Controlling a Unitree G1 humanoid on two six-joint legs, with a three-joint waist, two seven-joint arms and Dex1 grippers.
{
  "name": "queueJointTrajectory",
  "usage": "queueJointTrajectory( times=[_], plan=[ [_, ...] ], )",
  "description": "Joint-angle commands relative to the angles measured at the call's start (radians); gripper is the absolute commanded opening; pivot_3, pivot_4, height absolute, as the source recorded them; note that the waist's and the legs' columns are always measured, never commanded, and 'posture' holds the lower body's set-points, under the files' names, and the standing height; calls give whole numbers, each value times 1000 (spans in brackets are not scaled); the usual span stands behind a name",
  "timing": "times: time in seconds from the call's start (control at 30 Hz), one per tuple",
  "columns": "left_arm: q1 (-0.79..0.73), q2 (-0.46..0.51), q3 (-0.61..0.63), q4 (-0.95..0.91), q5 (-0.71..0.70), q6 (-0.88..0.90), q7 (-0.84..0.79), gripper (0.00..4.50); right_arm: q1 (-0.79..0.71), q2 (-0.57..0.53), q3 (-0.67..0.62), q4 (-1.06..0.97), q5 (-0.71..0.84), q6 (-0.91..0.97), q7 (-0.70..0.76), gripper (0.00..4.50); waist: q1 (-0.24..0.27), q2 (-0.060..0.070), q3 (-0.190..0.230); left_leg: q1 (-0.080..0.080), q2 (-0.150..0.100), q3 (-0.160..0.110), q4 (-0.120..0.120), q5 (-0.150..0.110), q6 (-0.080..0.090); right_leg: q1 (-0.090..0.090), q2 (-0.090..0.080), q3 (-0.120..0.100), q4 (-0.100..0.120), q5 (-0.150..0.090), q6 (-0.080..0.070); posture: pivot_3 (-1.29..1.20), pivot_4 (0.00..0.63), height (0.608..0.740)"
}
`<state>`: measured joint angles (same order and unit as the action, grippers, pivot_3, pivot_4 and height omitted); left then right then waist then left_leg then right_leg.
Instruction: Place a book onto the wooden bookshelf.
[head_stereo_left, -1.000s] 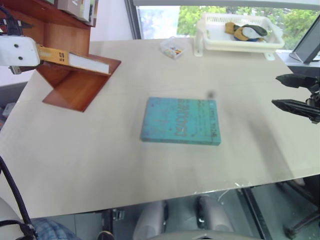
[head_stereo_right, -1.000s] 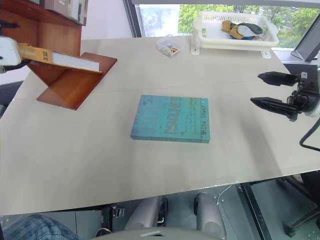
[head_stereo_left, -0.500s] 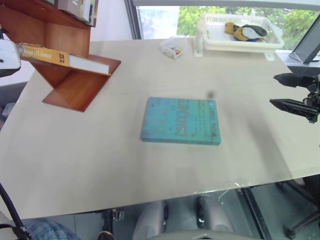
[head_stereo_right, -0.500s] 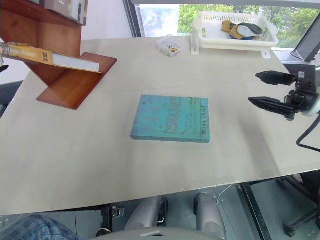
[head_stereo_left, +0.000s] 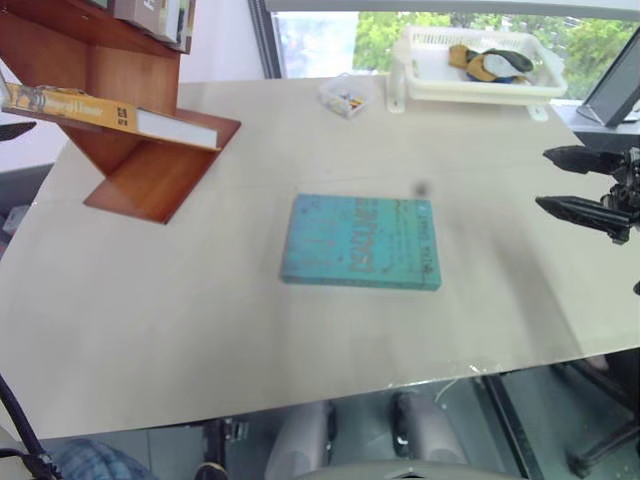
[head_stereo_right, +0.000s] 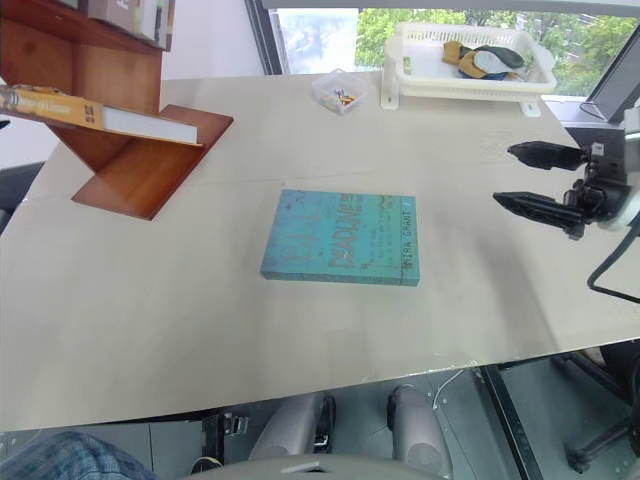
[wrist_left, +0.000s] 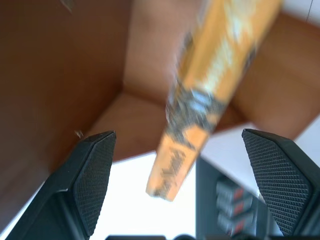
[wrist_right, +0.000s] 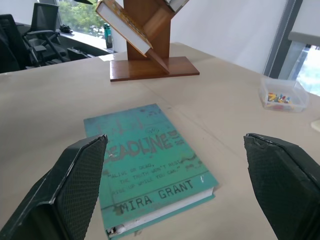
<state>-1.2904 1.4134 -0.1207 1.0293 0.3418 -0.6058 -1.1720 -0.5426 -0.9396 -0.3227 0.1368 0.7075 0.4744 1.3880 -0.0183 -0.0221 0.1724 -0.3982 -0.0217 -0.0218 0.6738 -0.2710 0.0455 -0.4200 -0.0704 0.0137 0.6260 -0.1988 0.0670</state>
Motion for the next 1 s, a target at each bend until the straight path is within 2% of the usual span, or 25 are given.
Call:
queueJointTrajectory(
  times=[0.03, 0.27, 0.43, 0.63, 0.8, 1.0],
  plan=[
    [57, 68, 51, -73, -69, 37, -71, 4429, -47, -10, 1, 29, -11, -26, 19, 4500, -2, 0, 0, 1, 0, 0, 0, 0, 0, 0, 0, 0, 0, 0, 0, 0, 150, 740],
    [234, 128, 143, -175, -178, 110, -83, 4429, -86, 6, 36, 72, -35, -50, 41, 4500, 2, 0, 0, 1, 2, 0, 1, 0, 0, 0, 0, 0, 1, 0, 0, 0, 150, 740],
    [318, 122, 241, -288, -321, 189, -128, 4429, -108, 2, 42, 95, -43, -59, 54, 4500, 5, 0, 0, 0, 1, 0, 2, 0, 0, 0, 0, -1, 1, 0, 0, 0, 150, 740],
    [449, 31, 401, -515, -592, 400, -197, 4429, -109, -3, 39, 91, -41, -56, 59, 4500, 5, 0, 0, 0, 2, 0, 2, 0, 0, 0, 0, 0, 2, 0, 0, 0, 150, 740],
    [625, -92, 534, -750, -773, 587, -175, 4429, -92, -18, 23, 72, -32, -43, 55, 4500, 3, 1, 0, 1, 3, 0, 3, 0, 0, 0, 0, 0, 2, 0, 0, 0, 150, 740],
    [769, -286, 553, -1015, -957, 794, -81, 4429, -74, -45, 2, 44, -14, -18, 46, 4500, 4, 1, 0, 1, 3, 0, 3, 0, 0, 0, 1, 0, 1, 0, 0, 0, 150, 740]
  ],
)
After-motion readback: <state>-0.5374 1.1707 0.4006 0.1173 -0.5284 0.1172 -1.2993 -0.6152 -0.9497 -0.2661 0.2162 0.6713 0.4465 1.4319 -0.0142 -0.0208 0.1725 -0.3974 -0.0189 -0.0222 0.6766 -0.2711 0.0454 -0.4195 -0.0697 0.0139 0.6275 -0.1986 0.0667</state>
